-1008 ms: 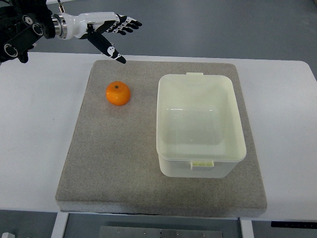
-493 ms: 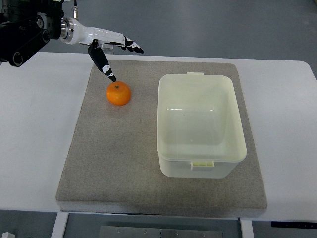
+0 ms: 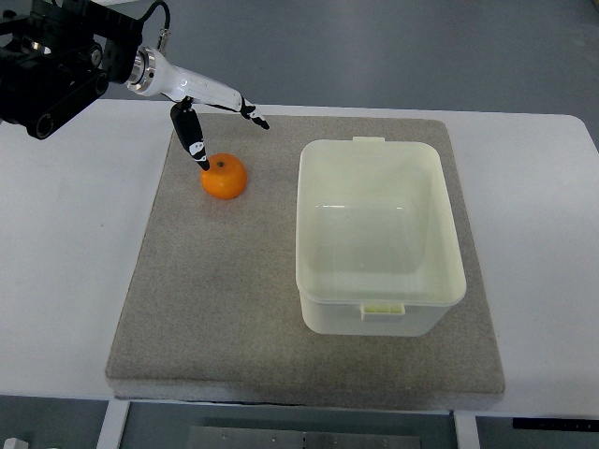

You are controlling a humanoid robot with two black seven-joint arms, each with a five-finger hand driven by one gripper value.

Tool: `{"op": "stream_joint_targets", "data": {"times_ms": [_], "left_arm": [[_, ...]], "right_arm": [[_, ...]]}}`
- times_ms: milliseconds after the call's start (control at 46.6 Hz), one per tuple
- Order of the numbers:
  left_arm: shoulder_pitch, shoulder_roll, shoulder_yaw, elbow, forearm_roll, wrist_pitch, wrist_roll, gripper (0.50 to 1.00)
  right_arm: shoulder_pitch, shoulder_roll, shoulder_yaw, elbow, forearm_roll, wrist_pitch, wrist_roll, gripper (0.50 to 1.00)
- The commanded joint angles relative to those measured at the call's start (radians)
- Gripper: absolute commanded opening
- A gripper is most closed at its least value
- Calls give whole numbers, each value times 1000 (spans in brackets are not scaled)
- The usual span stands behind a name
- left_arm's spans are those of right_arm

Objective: Put orange in box with left hand
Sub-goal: 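Lower the left hand around the orange and close its fingers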

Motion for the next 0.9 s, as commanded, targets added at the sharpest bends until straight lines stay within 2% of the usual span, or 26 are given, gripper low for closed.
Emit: {"op": "stream_joint_targets", "data": {"times_ms": [0, 214, 364, 472, 879], "left_arm": [[3, 1, 1, -19, 45, 2, 0, 988], [15, 1, 56, -42, 69, 17, 0, 988], [18, 1, 107, -34, 61, 96, 0, 990], [35, 0, 111, -22, 56, 123, 0, 990], [67, -3, 108, -14, 46, 125, 0, 992]], "right_arm": [[-1, 0, 0, 1, 0, 0, 0, 932], [0, 0, 0, -1, 0, 0, 0, 932], [0, 0, 0, -1, 0, 0, 0, 932], [-1, 0, 0, -1, 0, 0, 0, 932], [-1, 0, 0, -1, 0, 0, 0, 932]]}}
